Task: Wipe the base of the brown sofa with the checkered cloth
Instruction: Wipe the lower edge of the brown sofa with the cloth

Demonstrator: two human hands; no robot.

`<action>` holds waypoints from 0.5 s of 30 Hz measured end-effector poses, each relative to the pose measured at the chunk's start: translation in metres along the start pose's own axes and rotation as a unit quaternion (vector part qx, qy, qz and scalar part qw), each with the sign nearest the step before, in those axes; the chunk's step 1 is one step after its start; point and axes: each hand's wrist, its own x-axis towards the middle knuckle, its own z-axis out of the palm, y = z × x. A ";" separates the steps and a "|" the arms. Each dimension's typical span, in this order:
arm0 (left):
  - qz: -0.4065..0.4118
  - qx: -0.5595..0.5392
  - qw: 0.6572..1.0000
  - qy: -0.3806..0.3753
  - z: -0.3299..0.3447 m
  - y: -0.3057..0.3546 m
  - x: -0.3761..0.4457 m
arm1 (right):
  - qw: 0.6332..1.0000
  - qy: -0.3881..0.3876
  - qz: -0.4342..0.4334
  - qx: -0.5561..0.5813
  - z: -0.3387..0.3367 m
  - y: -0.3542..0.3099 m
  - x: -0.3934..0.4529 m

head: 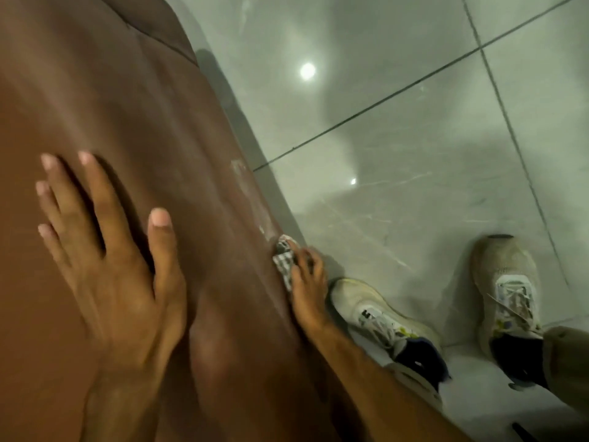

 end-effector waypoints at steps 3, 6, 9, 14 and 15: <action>-0.003 -0.008 1.000 0.005 0.000 -0.002 0.020 | 0.996 -0.067 0.020 0.062 -0.010 0.014 -0.021; 0.003 -0.035 0.999 0.015 -0.003 0.004 0.022 | 0.995 -0.089 -0.041 0.007 -0.010 0.007 -0.061; -0.007 -0.069 0.998 0.011 -0.006 0.007 0.024 | 0.987 -0.089 -0.127 -0.048 0.018 -0.057 -0.025; 0.031 -0.018 0.999 0.018 0.003 -0.008 0.047 | 0.971 -0.078 -0.227 -0.013 0.051 -0.141 0.102; 0.028 -0.014 0.999 0.019 0.003 -0.008 0.051 | 0.977 -0.087 -0.197 0.007 0.047 -0.127 0.107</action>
